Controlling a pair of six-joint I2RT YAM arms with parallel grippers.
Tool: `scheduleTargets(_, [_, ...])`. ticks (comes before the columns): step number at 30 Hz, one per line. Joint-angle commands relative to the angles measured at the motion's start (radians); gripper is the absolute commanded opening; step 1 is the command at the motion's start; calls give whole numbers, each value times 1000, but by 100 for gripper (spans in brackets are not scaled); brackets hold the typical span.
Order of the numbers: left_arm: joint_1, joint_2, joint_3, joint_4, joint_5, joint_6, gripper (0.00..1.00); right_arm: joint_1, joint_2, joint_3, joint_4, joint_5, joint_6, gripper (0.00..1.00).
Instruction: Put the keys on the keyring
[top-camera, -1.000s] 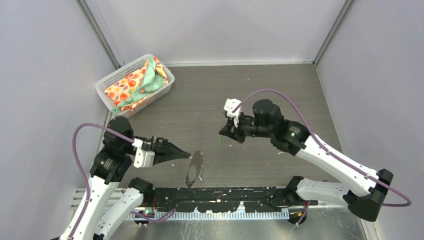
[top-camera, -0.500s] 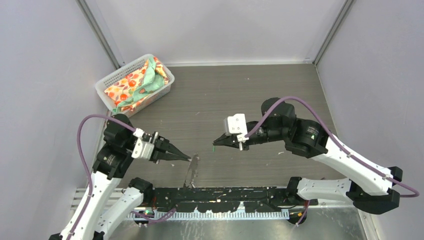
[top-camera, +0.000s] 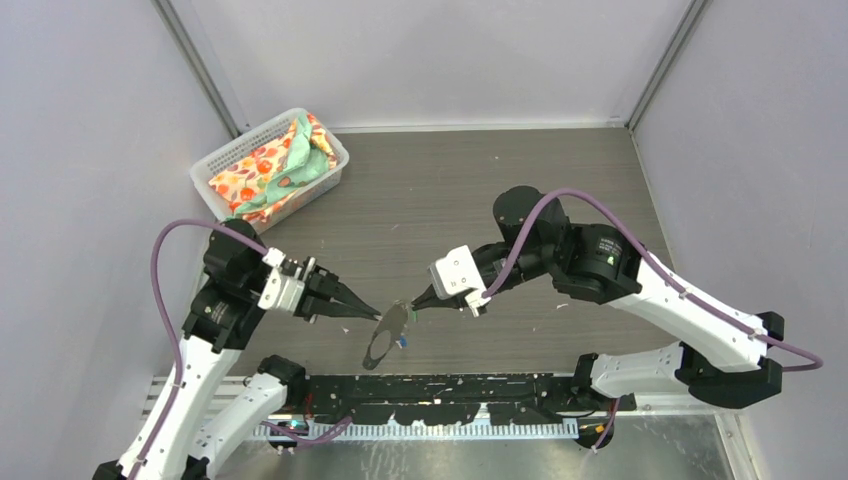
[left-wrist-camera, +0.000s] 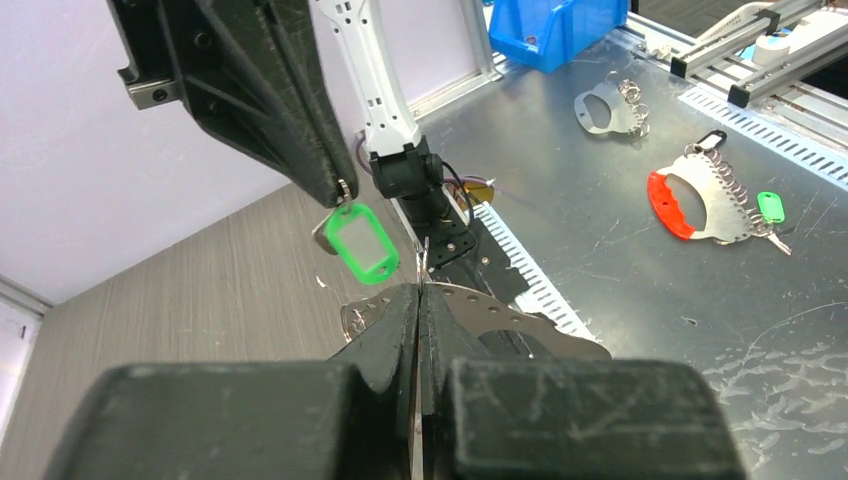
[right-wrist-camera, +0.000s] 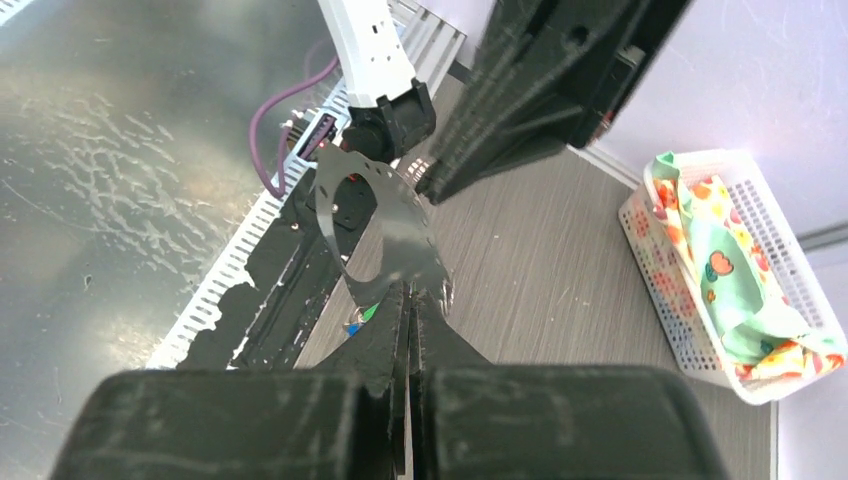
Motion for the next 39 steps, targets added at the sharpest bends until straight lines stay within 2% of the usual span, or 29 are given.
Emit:
scheduleTargets(1, [-4,26,59,38,40,-20,0,47,9,49,-3,-17,-65,1])
scheduleTargets(12, [-12,54,82,38,61,-56,0,154,-6,-46,171,183,-160,1])
scheduleTargets(22, [-13,55,91,38,67,-70,0,210,0,-35,137,289,-251,1])
scheduleTargets(39, [-13,47,83,34,45,-78,0,245,-23,-16,130,362,-262,1])
